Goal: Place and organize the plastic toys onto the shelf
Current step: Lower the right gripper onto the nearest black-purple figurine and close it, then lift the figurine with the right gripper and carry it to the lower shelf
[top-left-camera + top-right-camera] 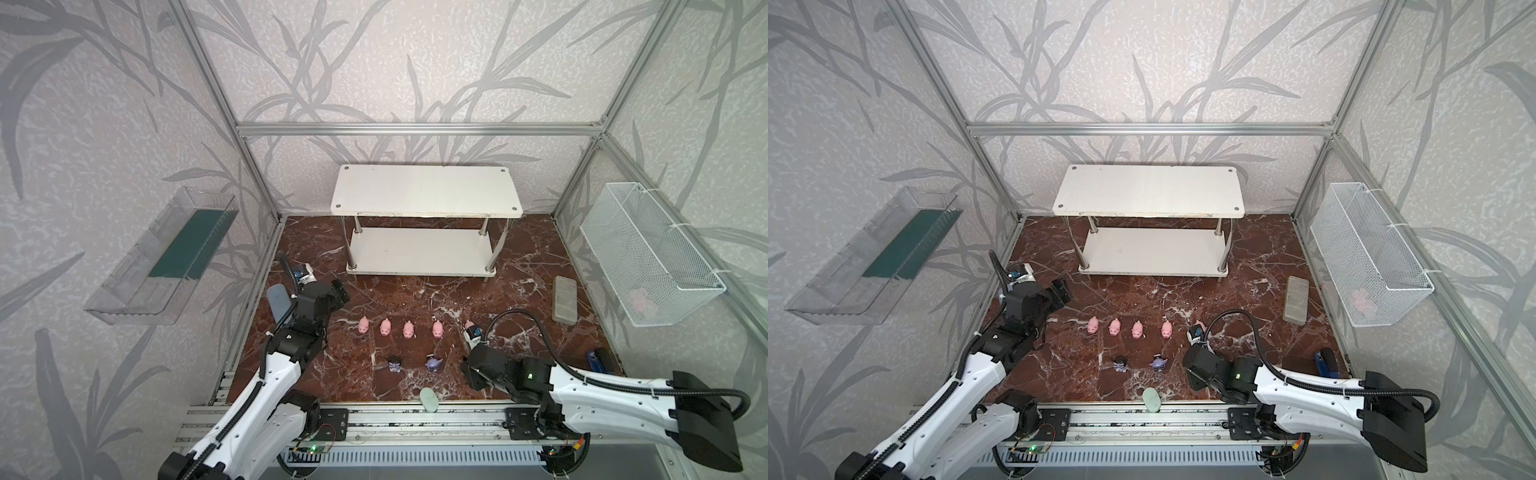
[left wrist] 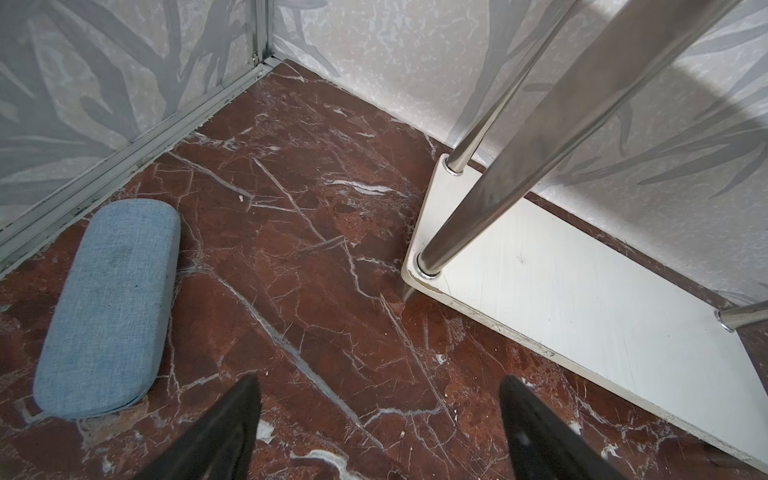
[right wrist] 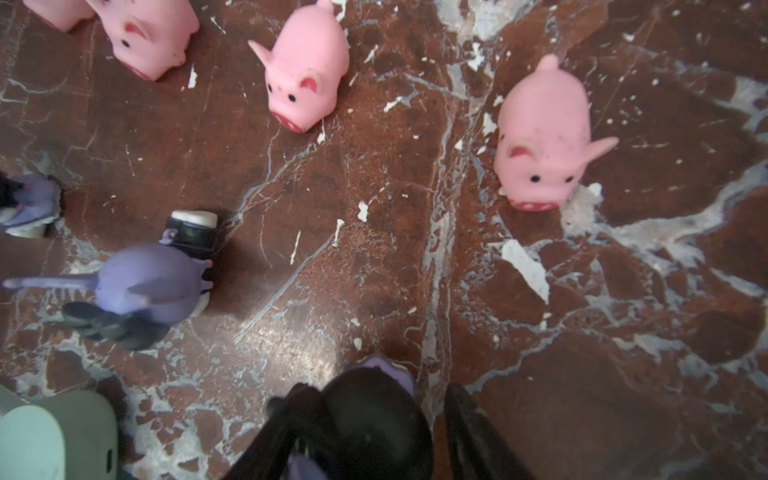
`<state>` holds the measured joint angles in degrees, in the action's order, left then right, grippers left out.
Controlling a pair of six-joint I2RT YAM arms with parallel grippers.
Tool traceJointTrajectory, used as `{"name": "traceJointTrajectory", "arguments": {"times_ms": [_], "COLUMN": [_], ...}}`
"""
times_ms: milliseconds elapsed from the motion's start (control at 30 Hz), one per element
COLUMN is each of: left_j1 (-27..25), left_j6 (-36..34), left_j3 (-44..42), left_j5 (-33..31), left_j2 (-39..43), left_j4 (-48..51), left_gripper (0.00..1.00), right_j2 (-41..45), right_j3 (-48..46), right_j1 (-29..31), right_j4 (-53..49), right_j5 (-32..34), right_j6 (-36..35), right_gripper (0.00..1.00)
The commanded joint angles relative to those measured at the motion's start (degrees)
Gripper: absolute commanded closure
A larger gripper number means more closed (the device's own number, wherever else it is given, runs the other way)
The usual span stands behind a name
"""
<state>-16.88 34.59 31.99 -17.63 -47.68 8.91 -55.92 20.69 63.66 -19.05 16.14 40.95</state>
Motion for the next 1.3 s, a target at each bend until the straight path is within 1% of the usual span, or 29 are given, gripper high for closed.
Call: {"name": "traceJointTrajectory", "arguments": {"times_ms": [0, 167, 400, 467, 600, 667, 733, 900, 967, 1100, 1167, 1267], "left_j1": [-0.34, -0.34, -0.34, -0.34, -0.34, -0.34, -0.34, -0.34, -0.34, -0.3, -0.34, -0.32], "left_j6": [1.12, 1.3, 1.44, 1.47, 1.62, 1.65, 1.67, 1.54, 1.5, 1.62, 1.68, 1.29], "left_j3": [-0.78, -1.35, -1.84, -1.99, -2.1, -2.1, -2.1, -2.19, -2.28, -2.71, -2.7, -2.61], "left_j5": [-0.57, -0.7, -0.91, -0.91, -0.77, -0.57, -0.52, 0.45, 0.81, 1.56, 2.02, 2.68], "left_j2": [0.09, 0.3, 0.78, 0.68, 0.49, 0.5, 0.51, 0.54, 0.5, 0.37, 0.23, 0.08], "left_j4": [-0.78, -0.82, -0.82, -0.89, -1.04, -1.03, -1.0, -1.12, -1.17, -1.7, -1.94, -2.02], "left_gripper": [0.12, 0.12, 0.12, 0.12, 0.12, 0.12, 0.12, 0.12, 0.12, 0.12, 0.12, 0.12], "right_j2": [-0.42, 0.61, 4.37, 5.14, 6.23, 6.45, 6.2, 3.27, 0.33, -7.63, -11.79, -17.5], "right_j3": [-0.45, -0.6, -0.17, 0.25, 3.2, 6.1, 9.37, 17.71, 21.26, 27.15, 29.76, 32.89], "right_j1": [-0.32, -0.35, -0.35, -0.32, -0.44, -0.85, -2.79, -11.69, -14.99, -20.94, -23.08, -25.89], "right_j4": [1.34, 1.24, -2.38, -3.58, -7.39, -10.16, -11.95, -12.07, -10.43, -6.17, -3.35, -0.24], "right_j5": [-0.14, -0.41, -0.28, -0.23, 0.35, 1.04, 0.28, -5.86, -7.89, -12.88, -14.14, -14.2], "right_j6": [-0.41, -0.89, -1.96, -2.4, -4.0, -7.46, -10.31, -20.42, -24.75, -29.84, -31.81, -33.92], "right_gripper": [0.5, 0.57, 0.62, 0.65, 0.65, 0.65, 0.66, 0.66, 0.67, 0.67, 0.67, 0.67]}}
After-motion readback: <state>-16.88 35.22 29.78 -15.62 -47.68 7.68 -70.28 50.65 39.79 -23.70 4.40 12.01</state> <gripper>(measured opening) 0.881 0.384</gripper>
